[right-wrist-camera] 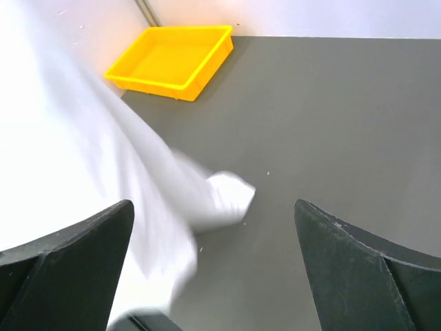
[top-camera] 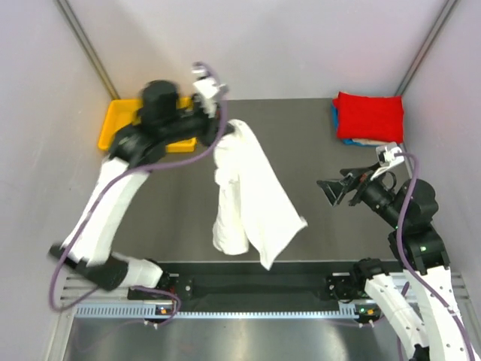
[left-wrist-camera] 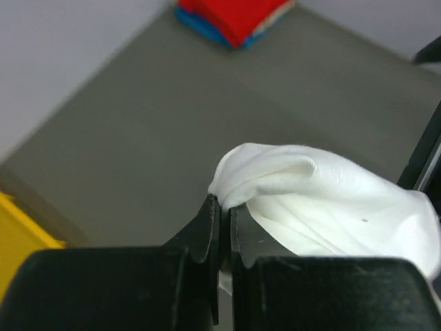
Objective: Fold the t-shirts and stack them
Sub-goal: Move the tshirt to the center of the board, then flatten the tshirt out
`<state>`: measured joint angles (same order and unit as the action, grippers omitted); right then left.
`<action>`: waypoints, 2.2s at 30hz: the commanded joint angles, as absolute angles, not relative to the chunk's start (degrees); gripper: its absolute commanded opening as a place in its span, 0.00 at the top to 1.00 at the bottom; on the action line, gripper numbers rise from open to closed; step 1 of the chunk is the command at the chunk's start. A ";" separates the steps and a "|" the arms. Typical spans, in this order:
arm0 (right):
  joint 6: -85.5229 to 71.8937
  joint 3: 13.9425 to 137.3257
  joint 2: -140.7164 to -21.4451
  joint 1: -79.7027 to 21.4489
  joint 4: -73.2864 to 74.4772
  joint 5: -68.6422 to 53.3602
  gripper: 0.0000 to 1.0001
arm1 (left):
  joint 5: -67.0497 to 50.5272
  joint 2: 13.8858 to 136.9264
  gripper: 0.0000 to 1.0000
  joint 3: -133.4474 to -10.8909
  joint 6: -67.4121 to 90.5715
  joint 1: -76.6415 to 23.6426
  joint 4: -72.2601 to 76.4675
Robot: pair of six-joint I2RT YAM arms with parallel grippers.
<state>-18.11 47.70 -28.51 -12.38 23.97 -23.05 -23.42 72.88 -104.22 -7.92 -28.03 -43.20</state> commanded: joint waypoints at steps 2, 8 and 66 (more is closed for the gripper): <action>-17.67 50.36 -32.07 -13.10 27.49 -20.49 0.00 | -23.13 91.03 1.00 -101.94 -7.82 -28.39 -42.11; -19.24 47.83 -39.81 -13.27 29.45 -15.64 0.00 | -16.37 114.55 0.80 -120.03 -7.47 -21.81 -39.29; -19.42 64.26 -32.95 -4.66 46.34 -6.06 1.00 | -19.34 67.31 1.00 -89.20 -28.48 2.37 -59.61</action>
